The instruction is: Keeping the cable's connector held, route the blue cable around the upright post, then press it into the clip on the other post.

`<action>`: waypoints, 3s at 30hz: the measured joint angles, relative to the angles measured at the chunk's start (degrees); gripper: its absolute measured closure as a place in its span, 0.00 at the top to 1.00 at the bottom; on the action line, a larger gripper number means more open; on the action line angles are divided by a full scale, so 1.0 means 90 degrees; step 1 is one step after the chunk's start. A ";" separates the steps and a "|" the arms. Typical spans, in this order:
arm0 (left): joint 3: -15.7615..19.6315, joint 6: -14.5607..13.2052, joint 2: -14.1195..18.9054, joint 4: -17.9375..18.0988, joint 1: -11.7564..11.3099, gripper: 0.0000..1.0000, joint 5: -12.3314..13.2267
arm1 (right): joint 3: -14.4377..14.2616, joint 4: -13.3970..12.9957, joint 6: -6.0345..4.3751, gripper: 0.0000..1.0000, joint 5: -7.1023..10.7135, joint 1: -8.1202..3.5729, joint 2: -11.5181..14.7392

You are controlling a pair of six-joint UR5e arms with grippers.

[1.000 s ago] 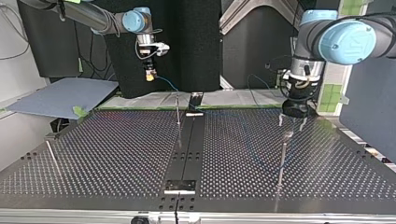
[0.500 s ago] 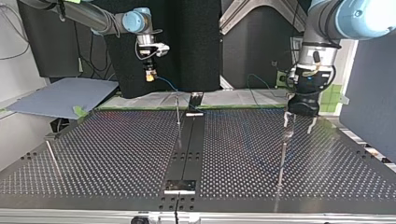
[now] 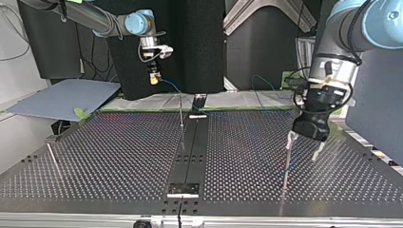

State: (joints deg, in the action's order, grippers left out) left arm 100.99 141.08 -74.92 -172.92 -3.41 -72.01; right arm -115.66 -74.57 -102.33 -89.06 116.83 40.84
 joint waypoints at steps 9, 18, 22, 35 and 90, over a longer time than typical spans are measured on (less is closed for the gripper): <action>-0.0430 -0.0558 -0.0201 -0.0523 0.0094 1.00 -0.0255 | 0.0089 0.0032 -0.0022 0.00 0.0088 0.0019 0.0000; -0.0489 -0.1121 -0.0354 -0.1085 0.0308 1.00 -0.0811 | 0.0109 0.0092 0.0032 0.00 0.0135 0.0034 0.0000; -0.0490 -0.1359 -0.0416 -0.1324 0.0336 1.00 -0.1050 | 0.0115 0.0099 0.0045 0.00 0.0138 0.0039 0.0000; -0.0491 -0.2206 -0.0443 -0.2160 0.0339 1.00 -0.1898 | 0.0131 0.0101 0.0055 0.00 0.0140 0.0047 0.0000; -0.1038 -0.4313 -0.1044 -0.2361 0.0738 1.00 -0.2227 | 0.0130 0.0140 0.0053 0.00 0.0140 0.0081 0.0000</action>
State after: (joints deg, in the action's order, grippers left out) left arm 91.65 102.27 -84.31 -194.18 3.24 -92.05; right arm -114.49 -73.31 -101.86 -87.81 117.57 40.84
